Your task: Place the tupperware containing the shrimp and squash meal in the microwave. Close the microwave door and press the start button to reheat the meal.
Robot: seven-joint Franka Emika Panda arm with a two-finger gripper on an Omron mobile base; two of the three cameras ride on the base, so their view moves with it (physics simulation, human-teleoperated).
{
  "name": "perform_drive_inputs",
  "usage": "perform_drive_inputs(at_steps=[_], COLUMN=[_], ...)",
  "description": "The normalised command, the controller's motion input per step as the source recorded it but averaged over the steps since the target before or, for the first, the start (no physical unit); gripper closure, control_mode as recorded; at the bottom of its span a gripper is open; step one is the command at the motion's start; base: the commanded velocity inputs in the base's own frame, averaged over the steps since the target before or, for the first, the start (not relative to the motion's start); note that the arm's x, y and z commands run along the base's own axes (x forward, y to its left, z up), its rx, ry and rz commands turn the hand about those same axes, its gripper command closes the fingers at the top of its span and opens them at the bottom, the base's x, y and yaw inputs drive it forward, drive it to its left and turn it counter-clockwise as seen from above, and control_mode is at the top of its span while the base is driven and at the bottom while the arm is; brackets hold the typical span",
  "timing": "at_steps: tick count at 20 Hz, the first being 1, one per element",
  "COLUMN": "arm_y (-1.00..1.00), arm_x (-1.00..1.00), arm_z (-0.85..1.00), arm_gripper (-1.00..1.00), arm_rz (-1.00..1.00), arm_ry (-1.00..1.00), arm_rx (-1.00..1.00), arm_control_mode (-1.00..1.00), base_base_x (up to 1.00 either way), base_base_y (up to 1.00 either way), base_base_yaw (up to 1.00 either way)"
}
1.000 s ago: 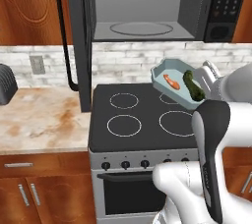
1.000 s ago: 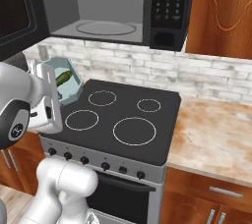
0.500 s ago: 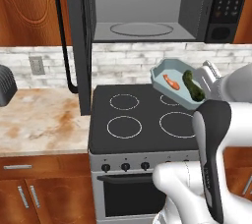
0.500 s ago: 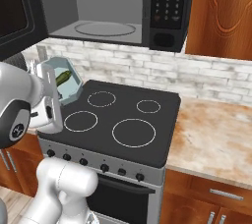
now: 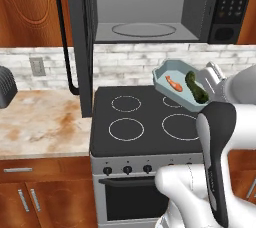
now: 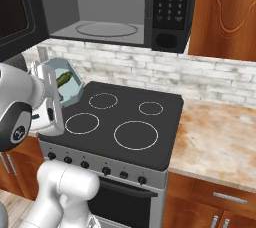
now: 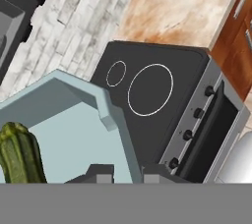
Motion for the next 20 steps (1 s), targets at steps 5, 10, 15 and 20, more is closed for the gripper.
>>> perform_drive_inputs(at_steps=[5,10,15,20], arm_y=[0.0,0.0,0.0,-0.01], arm_x=[0.0,0.04,0.26,0.34], arm_z=[0.54,0.78,0.45,0.21], arm_gripper=[1.0,1.0,1.0,1.0], arm_rz=[-0.02,-0.06,-0.03,0.0], arm_ry=[-0.16,-0.08,0.01,0.0], arm_rx=[0.0,0.0,0.0,0.0], arm_control_mode=[-1.0,-1.0,-1.0,-1.0], base_base_x=[0.0,0.0,0.0,0.0], base_base_y=[0.0,0.0,0.0,0.0], base_base_yaw=[0.0,0.0,0.0,0.0])
